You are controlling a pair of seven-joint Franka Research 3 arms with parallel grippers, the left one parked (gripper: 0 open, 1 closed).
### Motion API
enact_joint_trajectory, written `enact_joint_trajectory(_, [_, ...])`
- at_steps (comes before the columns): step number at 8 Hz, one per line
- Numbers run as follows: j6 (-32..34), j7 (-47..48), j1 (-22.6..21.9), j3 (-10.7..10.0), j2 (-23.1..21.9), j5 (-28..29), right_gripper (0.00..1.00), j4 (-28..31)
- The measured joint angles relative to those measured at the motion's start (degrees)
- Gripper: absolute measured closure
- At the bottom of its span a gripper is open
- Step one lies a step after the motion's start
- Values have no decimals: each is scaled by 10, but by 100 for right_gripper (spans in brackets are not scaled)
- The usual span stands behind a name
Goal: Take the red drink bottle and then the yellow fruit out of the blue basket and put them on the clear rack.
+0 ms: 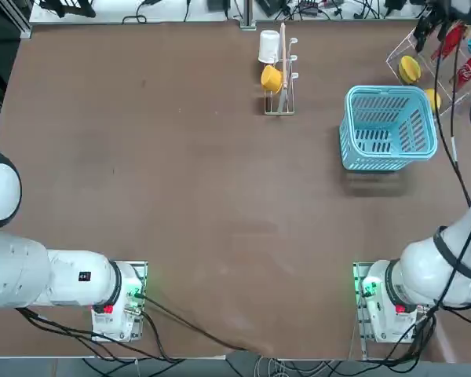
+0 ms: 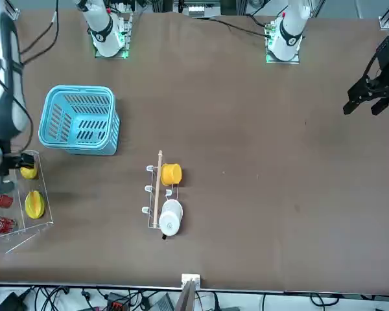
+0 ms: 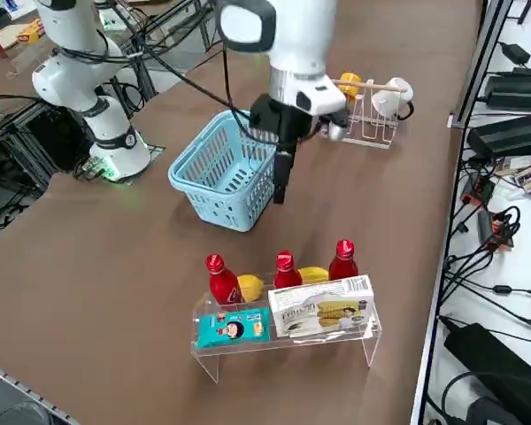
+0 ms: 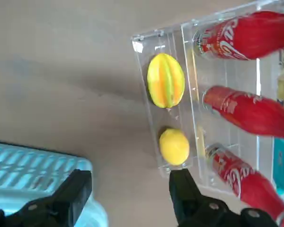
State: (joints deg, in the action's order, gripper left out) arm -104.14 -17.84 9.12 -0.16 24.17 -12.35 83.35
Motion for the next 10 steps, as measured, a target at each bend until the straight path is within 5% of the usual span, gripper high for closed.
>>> enact_joint_trajectory(4, [89, 64, 0, 1, -102, 95, 0, -1])
enact_joint_trajectory(10, [146, 174, -49, 4, -222, 110, 0, 41])
